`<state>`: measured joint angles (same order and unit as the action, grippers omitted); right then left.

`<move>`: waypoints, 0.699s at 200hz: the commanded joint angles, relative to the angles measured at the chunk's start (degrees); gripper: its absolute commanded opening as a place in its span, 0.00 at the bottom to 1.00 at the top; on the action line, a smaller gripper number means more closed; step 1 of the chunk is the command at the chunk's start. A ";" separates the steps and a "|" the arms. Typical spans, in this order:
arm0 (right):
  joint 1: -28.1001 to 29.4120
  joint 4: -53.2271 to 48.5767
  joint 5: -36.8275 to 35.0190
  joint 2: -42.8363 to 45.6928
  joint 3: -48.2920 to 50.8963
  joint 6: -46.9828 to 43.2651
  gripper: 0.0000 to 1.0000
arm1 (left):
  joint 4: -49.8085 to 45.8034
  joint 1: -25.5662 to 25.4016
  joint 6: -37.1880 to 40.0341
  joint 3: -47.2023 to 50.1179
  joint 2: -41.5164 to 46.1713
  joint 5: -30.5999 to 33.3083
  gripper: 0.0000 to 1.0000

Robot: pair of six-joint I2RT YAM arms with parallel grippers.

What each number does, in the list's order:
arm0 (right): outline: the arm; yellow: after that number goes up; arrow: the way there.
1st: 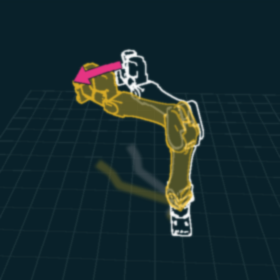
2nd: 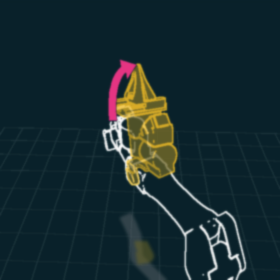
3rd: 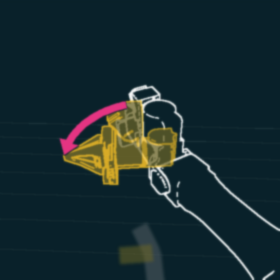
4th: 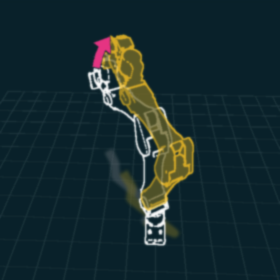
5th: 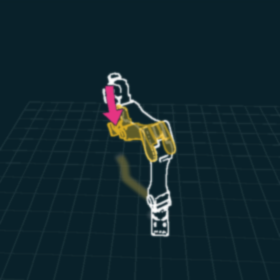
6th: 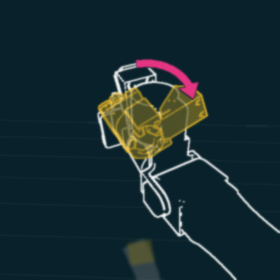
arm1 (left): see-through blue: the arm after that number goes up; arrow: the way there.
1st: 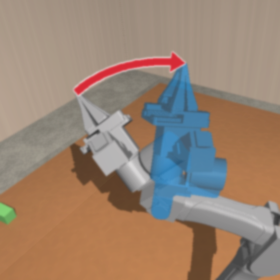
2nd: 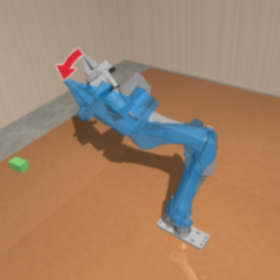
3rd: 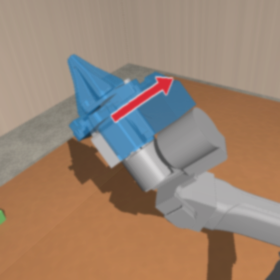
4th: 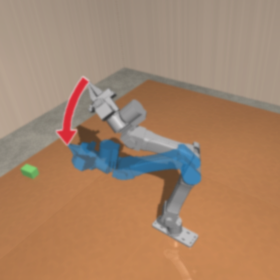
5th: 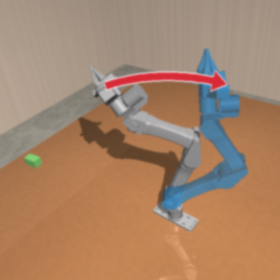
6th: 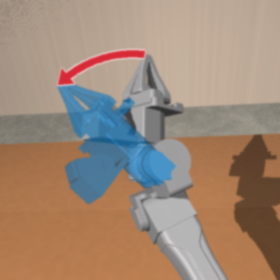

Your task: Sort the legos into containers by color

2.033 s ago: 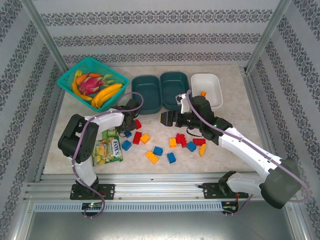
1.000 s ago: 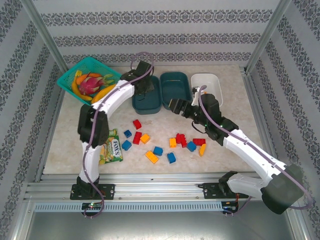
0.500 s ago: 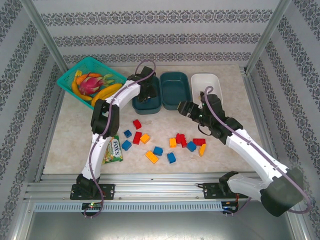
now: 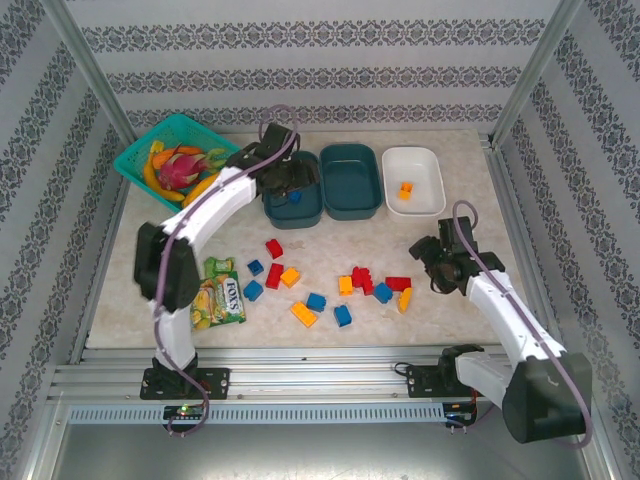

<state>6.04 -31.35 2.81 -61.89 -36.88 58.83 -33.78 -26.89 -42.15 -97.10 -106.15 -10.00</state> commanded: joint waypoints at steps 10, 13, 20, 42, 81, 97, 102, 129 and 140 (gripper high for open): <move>-0.86 8.07 5.56 -5.31 3.20 7.14 0.77 | 12.23 -4.50 -1.68 16.99 12.39 -8.36 0.78; -0.90 8.47 5.69 -5.84 3.30 7.36 0.76 | 12.73 -4.91 -1.76 18.24 13.57 -8.63 0.78; -0.92 9.47 5.96 -6.93 3.46 7.76 0.76 | 13.35 -5.89 -1.86 21.32 16.34 -8.85 0.79; -0.89 12.11 6.29 -9.94 4.10 8.40 0.75 | 14.05 -8.40 -3.18 28.71 23.31 -8.67 0.80; 0.12 15.79 8.57 -15.16 4.28 10.10 0.71 | 12.21 -9.77 -3.97 33.17 29.12 -6.68 0.80; 1.80 13.95 9.15 -15.68 3.71 12.24 0.70 | 12.22 -9.78 -4.06 33.23 29.64 -6.12 0.80; 2.76 13.06 8.90 -15.46 3.58 12.88 0.70 | 12.32 -9.76 -4.00 33.16 29.66 -6.10 0.80; 7.54 10.49 6.44 -13.14 4.41 18.49 0.70 | 12.39 -9.76 -3.87 32.50 29.33 -5.69 0.80; 8.79 10.35 6.37 -12.83 5.01 20.97 0.70 | 12.83 -9.76 -3.91 32.50 29.07 -5.77 0.80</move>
<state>11.22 -18.46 7.40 -75.72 -33.28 72.53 -23.49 -36.03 -45.47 -63.99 -77.52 -16.84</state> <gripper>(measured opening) 0.698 0.799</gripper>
